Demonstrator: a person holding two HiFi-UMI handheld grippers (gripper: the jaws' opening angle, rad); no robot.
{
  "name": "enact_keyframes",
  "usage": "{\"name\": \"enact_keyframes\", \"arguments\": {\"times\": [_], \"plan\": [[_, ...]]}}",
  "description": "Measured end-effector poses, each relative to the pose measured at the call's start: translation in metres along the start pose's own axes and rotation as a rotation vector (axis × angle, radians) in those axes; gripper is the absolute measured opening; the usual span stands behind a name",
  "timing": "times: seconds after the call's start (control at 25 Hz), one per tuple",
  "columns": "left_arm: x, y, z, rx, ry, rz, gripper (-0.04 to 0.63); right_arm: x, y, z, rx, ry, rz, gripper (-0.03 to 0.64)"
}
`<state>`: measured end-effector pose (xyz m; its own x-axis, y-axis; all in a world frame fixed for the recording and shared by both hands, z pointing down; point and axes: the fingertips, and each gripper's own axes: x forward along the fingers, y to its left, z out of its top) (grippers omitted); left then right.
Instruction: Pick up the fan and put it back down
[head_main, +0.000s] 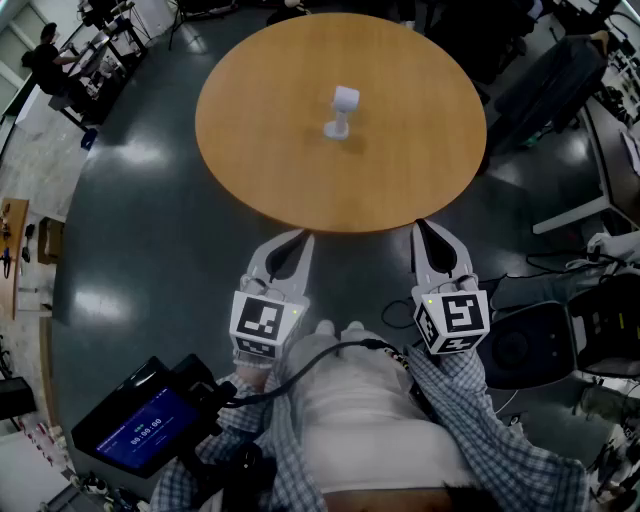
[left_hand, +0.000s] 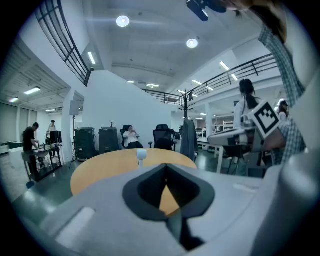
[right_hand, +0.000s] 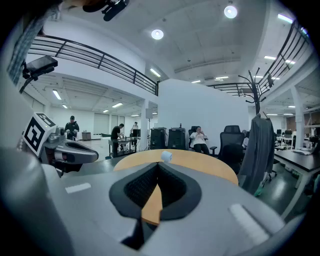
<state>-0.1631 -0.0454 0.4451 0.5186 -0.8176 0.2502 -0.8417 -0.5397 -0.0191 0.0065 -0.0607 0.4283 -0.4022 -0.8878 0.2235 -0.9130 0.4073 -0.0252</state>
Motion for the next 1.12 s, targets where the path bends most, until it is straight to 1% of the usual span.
{"name": "enact_keyframes", "arguments": {"times": [0.36, 0.52, 0.8, 0.92, 1.12], "plan": [[-0.001, 0.005, -0.003, -0.004, 0.002, 0.017, 0.0, 0.007, 0.005, -0.005, -0.02, 0.017, 0.027, 0.003], [0.0, 0.003, -0.003, -0.009, 0.001, 0.01, 0.0, 0.007, 0.006, -0.005, -0.023, 0.015, 0.028, 0.003], [0.001, 0.004, -0.001, -0.007, -0.002, 0.009, 0.0, 0.005, 0.0, 0.0, 0.031, -0.003, 0.01, 0.003], [0.003, -0.003, 0.002, -0.025, 0.002, -0.001, 0.0, 0.003, -0.003, -0.002, 0.036, 0.002, 0.007, 0.003], [0.005, -0.016, 0.002, -0.008, 0.0, 0.012, 0.0, -0.006, -0.013, -0.007, 0.05, 0.003, 0.024, 0.003]]}}
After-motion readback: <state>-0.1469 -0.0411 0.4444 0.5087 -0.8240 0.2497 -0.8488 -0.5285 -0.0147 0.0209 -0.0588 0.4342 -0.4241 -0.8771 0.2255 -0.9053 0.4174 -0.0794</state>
